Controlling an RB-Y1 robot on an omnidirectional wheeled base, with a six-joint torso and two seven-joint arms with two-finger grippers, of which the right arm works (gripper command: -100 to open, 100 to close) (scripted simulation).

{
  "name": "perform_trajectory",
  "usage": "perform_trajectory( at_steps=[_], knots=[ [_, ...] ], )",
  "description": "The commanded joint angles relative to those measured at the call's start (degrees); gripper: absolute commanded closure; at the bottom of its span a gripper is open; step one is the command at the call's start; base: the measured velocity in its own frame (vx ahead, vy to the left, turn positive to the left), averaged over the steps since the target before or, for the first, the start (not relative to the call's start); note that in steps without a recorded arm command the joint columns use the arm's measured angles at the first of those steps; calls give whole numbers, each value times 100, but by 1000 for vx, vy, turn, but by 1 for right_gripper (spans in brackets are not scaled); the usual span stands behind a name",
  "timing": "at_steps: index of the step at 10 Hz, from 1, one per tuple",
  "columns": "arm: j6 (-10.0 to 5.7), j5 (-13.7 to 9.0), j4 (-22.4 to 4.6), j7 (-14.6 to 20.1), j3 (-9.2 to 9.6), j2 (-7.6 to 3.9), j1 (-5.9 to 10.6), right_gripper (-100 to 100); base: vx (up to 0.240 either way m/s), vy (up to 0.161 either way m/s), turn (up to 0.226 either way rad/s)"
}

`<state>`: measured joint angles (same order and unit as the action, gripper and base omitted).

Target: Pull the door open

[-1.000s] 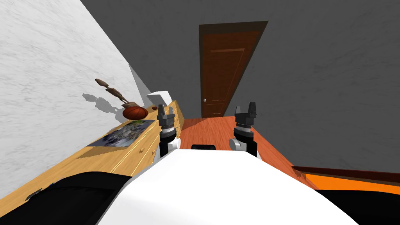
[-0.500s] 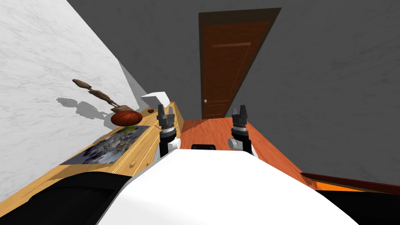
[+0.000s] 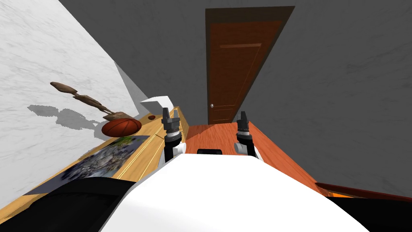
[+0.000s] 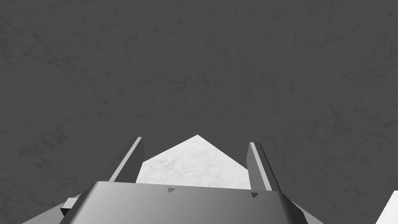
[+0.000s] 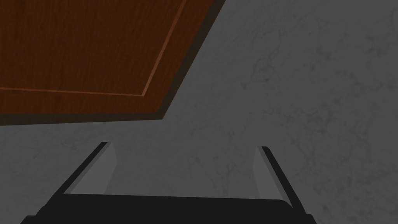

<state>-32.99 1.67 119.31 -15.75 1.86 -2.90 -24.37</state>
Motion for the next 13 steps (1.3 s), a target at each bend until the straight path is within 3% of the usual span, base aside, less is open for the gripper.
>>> perform_trajectory(
  at_steps=[1,8,9,13],
  knots=[
    [-43,105,-170,-163,3,-21,19,-100,149,64,-30],
    [-234,426,-892,-640,-79,-123,209,-100,93,48,-28],
    [-292,523,-1111,-785,-105,-150,267,-100,128,68,-50],
    [-414,726,-1566,-1086,-157,-197,387,-100,123,62,-33]
  ],
)
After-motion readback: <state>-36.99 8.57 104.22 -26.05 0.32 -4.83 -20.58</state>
